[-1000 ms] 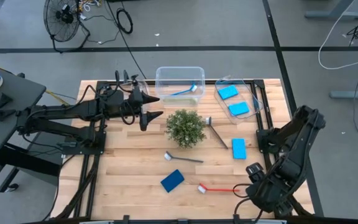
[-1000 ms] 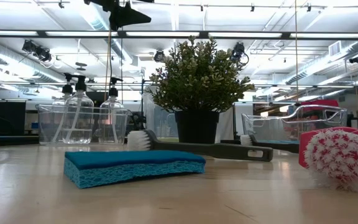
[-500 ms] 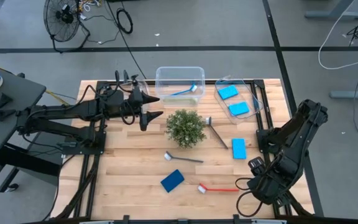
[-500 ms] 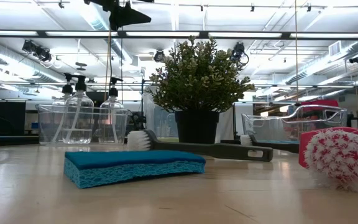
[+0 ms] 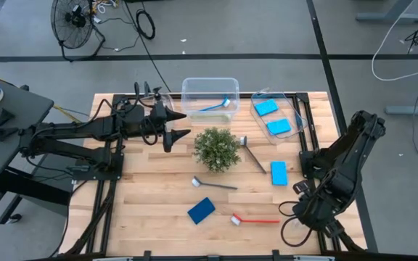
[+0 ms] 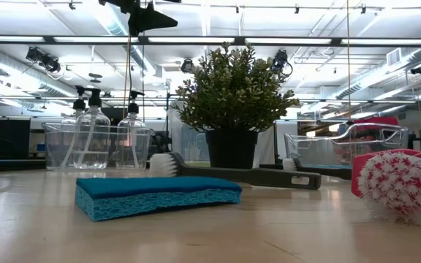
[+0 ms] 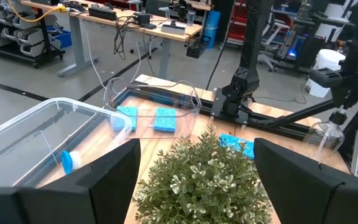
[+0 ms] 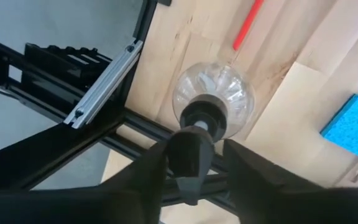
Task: Pick & Place Kitchen Sink Supplies
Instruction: Put the transparent soap dispenser into the left transparent bin
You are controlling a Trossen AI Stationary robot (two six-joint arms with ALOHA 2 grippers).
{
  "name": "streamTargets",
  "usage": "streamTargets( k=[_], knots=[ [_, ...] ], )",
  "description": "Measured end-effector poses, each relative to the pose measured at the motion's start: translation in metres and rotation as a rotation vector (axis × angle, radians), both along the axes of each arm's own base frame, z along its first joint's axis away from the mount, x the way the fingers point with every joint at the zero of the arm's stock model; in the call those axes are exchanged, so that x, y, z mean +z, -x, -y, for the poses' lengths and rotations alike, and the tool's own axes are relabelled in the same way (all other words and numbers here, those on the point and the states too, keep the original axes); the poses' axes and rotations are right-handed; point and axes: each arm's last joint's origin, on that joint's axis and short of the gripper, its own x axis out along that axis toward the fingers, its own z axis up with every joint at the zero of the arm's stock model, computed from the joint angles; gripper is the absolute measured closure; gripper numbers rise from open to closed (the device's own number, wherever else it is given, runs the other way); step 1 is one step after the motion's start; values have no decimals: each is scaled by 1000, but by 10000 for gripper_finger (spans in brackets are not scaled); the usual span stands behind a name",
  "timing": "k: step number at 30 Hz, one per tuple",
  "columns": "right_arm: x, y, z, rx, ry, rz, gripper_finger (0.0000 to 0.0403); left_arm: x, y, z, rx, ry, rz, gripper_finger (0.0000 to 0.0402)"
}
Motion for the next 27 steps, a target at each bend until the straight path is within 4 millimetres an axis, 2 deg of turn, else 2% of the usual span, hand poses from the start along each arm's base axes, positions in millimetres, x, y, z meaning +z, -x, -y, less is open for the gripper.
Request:
streamTargets(
  k=[10, 18, 27],
  knots=[
    [2, -2, -3, -6, -38, 32, 319, 0, 0, 0, 9, -2, -4, 88],
    [5, -1, 0, -75, -47, 22, 323, 1, 0, -1, 14, -4, 10, 88],
    [25, 1, 28, -246, -92, 81, 324, 2, 0, -1, 14, -6, 25, 88]
  ],
)
